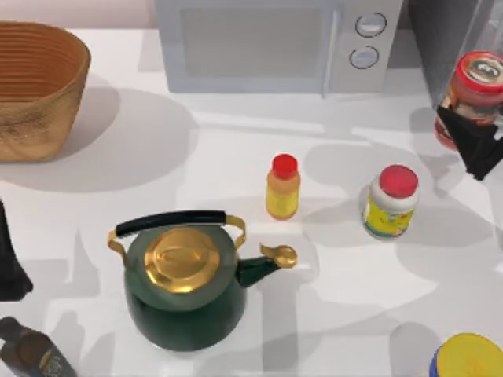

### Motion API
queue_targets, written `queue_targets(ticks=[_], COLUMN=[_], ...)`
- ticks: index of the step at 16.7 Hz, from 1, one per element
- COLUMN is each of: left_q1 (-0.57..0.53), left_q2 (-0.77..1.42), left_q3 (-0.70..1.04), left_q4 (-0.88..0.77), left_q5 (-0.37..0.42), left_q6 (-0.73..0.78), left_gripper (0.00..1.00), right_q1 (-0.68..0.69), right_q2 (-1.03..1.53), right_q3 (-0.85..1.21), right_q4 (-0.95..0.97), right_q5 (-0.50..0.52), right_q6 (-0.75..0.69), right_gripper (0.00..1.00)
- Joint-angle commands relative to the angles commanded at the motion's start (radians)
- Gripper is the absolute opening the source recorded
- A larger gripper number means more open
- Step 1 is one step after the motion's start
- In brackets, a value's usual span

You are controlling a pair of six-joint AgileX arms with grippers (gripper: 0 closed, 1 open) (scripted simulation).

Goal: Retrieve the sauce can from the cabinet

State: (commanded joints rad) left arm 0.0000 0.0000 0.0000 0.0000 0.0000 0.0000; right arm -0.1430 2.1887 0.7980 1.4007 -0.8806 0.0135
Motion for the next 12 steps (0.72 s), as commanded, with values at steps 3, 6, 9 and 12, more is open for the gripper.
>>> queue_targets(ticks=[3, 6, 9, 12], left_q1=[0.0, 0.0, 0.0, 0.0], left_q2=[0.0, 0.0, 0.0, 0.0], left_q3=[0.0, 0.0, 0.0, 0.0], left_q4=[0.0, 0.0, 0.0, 0.0], left_q5=[0.0, 0.0, 0.0, 0.0], left_q6=[0.0, 0.0, 0.0, 0.0], left_gripper=[1.0, 1.0, 1.0, 1.0], right_q1=[0.014, 0.054, 0.099, 0.12], right_q2=[0.01, 0.071, 0.141, 0.167], right_q3=[0.011, 0.081, 0.16, 0.192], right_q4=[-0.003, -0.012, -0.025, -0.029], right_q5=[0.009, 0.051, 0.101, 0.122], right_q6=[0.0, -0.001, -0.002, -0.004], right_gripper=[0.0, 0.0, 0.0, 0.0])
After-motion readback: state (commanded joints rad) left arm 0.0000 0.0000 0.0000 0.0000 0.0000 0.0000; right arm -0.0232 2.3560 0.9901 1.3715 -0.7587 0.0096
